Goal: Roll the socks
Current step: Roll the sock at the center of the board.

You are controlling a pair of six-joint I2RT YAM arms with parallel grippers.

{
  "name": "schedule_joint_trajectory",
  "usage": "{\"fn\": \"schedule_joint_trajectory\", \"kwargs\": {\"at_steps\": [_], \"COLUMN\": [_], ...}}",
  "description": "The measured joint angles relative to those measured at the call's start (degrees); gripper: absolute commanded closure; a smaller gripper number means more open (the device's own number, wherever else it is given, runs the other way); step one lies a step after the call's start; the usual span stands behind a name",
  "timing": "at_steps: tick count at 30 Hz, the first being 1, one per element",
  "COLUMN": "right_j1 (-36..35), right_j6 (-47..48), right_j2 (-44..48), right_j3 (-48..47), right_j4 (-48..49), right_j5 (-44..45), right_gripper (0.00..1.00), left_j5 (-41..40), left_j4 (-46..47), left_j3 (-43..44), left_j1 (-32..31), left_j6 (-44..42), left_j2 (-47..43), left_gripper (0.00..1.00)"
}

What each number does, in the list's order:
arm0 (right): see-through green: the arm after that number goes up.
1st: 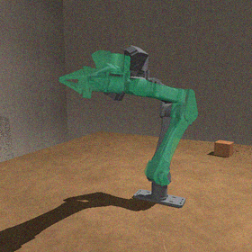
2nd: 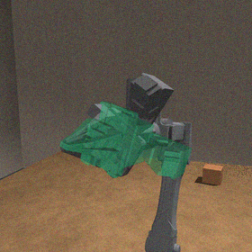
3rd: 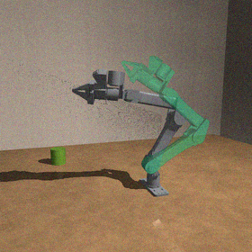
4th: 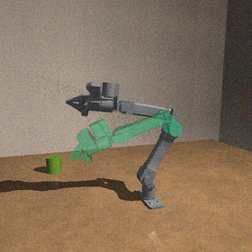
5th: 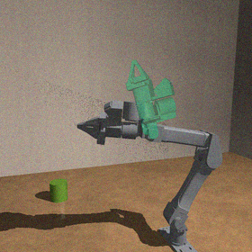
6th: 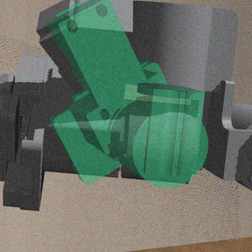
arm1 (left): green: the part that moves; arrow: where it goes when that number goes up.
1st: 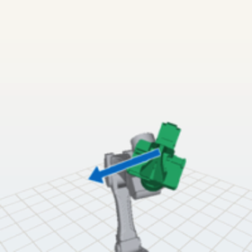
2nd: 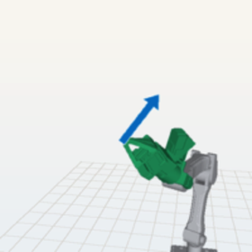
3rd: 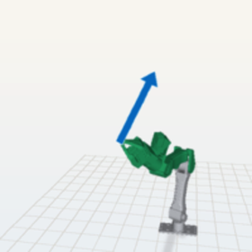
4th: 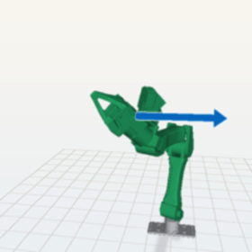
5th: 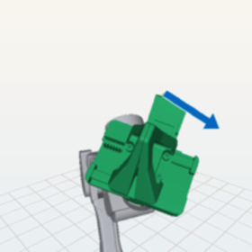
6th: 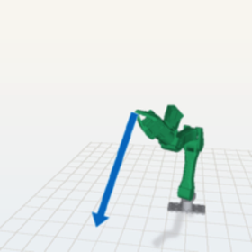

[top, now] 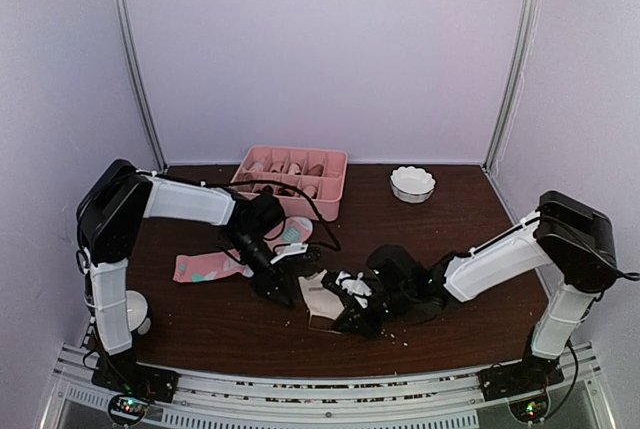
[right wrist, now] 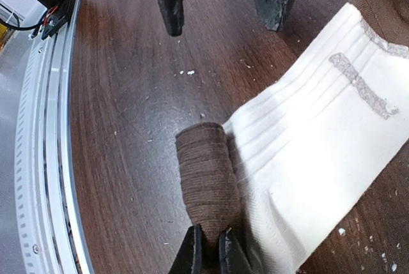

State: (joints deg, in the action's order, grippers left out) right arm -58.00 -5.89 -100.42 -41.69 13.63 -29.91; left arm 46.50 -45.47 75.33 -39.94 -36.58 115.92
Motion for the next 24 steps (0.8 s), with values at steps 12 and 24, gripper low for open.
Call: {"fn": "schedule_joint_trajectory", "kwargs": {"at_steps": [12, 24], "right_j1": [-1.8, 0.7], "right_j6": [-3.9, -15.4], "right_j2": [-5.7, -11.8], "right_j3": [-12.6, -17.4], "right_j4": [-13.0, -12.5], "right_j5": [-0.3, -7.6], "right_gripper": [1.00, 1.00], "left_j5": [-8.1, -8.4], "left_j4": [3.7, 12.7], "left_j3": [6.2, -4.2], "left_j1": [0.5, 7.5], "left_j6": [4.8, 7.3], "left_j2": [2.4, -6.1], "left_gripper": [0.51, 0.49]}}
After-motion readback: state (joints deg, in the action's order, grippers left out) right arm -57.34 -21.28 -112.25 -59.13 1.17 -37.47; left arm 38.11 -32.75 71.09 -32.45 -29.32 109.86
